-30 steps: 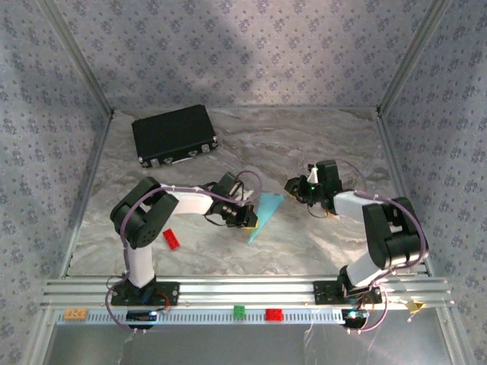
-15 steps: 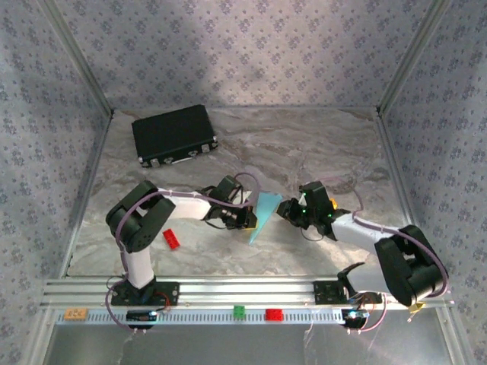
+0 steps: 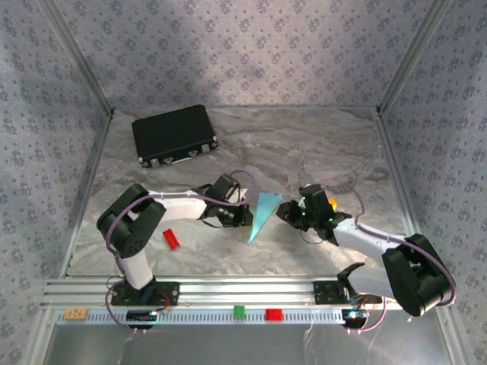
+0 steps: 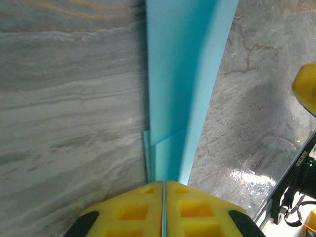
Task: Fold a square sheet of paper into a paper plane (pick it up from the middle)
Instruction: Fold the wing for the fifth time at the center of the table, then move the paper plane to the center of the table.
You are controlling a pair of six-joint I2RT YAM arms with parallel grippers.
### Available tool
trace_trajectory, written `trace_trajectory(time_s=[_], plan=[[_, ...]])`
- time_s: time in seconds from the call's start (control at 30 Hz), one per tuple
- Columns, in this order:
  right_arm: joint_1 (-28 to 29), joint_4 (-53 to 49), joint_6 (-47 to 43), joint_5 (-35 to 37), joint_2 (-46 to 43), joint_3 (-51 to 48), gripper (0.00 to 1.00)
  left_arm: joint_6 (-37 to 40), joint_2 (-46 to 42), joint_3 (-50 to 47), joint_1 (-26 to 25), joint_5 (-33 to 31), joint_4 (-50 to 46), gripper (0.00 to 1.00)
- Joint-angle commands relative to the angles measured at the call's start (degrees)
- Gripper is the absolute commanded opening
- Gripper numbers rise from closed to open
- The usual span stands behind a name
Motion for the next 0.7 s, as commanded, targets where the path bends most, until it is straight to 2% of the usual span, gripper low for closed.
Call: trace_trajectory(time_s=[0.0,0.3,0.67], plan=[[0.78,-0.72,-0.02,0.00,1.72,2.20,0.25,1.67,-1.30,1.14,1.33,0.32,-2.17,0.13],[2.37,0.05,-0.05,-1.13,5.48,3.68,0.25,3.11,0.54,2.78,2.19,5.15,-2.86,0.21],[4.32,-1.01,-0.27,-1.26,9.20,5.06,0.24,4.21,3.10,4.24,2.19,6.34,-5.15,0.21]])
